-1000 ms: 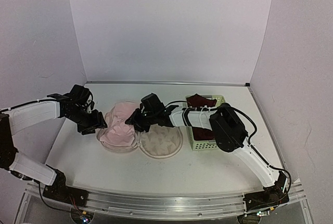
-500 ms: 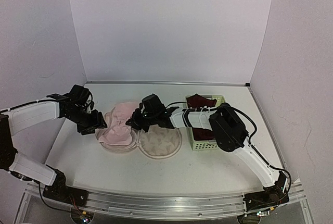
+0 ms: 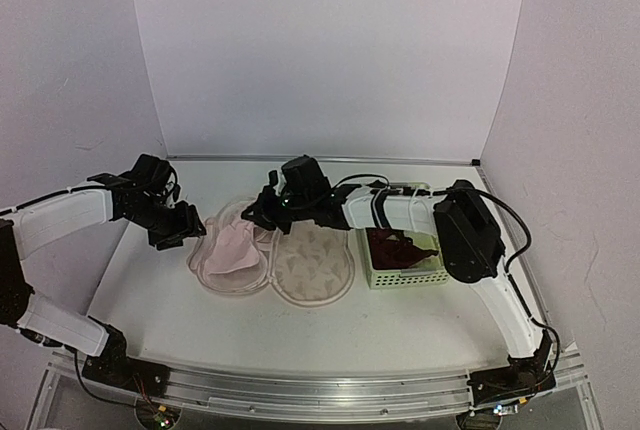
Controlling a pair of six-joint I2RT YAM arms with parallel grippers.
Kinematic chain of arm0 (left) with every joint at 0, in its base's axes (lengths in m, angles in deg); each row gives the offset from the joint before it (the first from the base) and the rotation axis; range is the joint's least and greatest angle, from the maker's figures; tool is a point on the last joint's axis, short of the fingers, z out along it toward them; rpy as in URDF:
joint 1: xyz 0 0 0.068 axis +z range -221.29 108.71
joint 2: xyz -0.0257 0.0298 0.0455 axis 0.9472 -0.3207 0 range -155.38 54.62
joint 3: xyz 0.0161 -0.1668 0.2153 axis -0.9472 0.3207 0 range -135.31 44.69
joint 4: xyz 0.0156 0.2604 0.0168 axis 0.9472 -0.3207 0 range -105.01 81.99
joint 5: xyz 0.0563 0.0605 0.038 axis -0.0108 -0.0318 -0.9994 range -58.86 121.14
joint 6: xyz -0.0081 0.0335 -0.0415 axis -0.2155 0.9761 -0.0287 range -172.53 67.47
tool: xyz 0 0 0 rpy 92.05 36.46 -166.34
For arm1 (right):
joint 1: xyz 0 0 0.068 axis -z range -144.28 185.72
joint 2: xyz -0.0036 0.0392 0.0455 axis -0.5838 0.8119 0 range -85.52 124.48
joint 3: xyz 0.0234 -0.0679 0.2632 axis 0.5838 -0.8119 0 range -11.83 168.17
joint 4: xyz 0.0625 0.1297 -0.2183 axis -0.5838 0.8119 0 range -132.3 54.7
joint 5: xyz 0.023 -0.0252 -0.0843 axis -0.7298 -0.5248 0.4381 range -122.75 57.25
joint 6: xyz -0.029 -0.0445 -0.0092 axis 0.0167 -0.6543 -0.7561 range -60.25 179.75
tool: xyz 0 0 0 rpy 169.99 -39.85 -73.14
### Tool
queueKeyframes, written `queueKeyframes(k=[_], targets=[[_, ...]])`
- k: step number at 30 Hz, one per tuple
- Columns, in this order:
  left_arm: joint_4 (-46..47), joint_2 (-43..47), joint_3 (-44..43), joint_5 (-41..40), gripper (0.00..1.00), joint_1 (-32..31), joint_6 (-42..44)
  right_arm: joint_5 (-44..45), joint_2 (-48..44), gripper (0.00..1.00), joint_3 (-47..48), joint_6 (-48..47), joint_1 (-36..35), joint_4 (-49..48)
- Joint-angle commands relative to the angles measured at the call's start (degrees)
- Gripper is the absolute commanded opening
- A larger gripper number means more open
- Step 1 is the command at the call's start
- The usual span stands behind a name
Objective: Unzip the laundry bag and remove the bra
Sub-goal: Pick up the bra from the laundry bag, then place the bra in the bin.
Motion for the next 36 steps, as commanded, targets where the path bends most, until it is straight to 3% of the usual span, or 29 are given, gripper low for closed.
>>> queueKeyframes(k=[1,20,36], targets=[[0.7,1.0,-4.8,-2.4,0.65,0.2,0.5,-1.1,-7.8,0.00,-1.1,-3.6,-0.1,-3.6],[0.2,0.8,-11.4,-5.2,0.65,0.2,-2.1,-7.4,-31.1,0.00,-19.9,-15.2,3.3,-2.8],[0.3,-1.3,-11.8,-6.2,0.71,0.2,-3.2,-20.0,-53.9,0.00,-42.2,-28.8,15.0,6.0]])
